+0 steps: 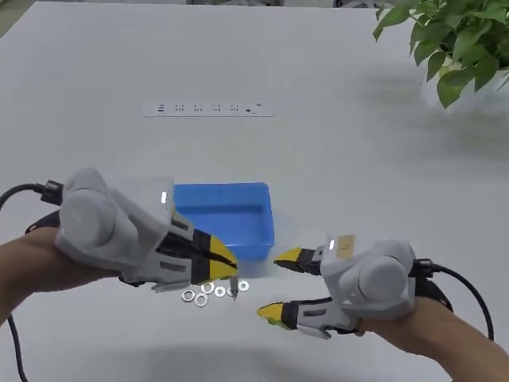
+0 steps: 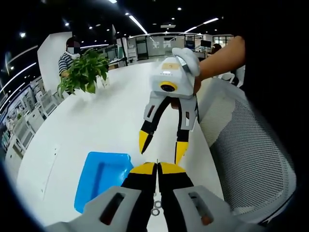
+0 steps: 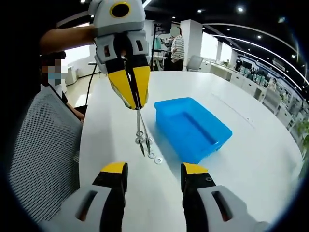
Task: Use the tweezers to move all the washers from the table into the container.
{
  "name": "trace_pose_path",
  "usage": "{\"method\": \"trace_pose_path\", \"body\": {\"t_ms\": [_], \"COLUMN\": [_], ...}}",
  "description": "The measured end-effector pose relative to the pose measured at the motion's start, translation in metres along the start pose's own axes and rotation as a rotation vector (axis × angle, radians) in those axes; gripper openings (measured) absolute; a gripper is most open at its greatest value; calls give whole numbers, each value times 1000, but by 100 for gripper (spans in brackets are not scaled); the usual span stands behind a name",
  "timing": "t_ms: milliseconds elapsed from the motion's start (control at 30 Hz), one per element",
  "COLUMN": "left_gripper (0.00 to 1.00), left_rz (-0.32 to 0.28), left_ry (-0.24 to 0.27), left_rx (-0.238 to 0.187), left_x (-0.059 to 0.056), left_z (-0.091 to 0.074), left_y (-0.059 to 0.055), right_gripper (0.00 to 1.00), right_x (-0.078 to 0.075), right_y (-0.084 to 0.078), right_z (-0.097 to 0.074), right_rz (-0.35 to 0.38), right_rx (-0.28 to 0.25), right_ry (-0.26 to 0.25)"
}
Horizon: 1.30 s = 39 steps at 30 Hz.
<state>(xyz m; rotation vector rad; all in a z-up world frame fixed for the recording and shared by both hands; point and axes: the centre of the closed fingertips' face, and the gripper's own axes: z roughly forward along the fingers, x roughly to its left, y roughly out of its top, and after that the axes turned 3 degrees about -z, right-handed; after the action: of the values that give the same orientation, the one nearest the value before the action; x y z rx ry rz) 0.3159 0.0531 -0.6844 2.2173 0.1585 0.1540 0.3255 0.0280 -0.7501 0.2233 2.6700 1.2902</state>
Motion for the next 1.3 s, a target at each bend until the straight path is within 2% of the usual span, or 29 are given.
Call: {"method": "trace_pose_path", "body": {"t_ms": [167,400,667,867,900,1033,1300], "left_gripper": [5,5,5,5,5,5,5], "left_rz": [7,17,20,25,19,9,13], "left_ry": [-5,-17,-29,-30,-29,-22,-23], "left_rx": [-4,-4,-3,7,-7,-16,-7], "left_x": [4,5,6,7,8,11,14], "left_z": [3,10,15,19,19,17,15], "left_y": [4,5,2,-4,-3,-4,-5], "right_gripper": [53,53,52,51,51,51,49], "right_x": [-4,-5,-8,-8,-9,-9,-10], "right_y": [-3,-10,-13,-12,-12,-11,-9], "right_z": [-4,-9,-13,-12,-12,-10,-9], "right_rz": [33,45,56,59,59,59,55], "right_rx": [-8,-2,2,0,-1,-3,-6], "right_ry": [-26,-42,-59,-63,-63,-63,-59]}}
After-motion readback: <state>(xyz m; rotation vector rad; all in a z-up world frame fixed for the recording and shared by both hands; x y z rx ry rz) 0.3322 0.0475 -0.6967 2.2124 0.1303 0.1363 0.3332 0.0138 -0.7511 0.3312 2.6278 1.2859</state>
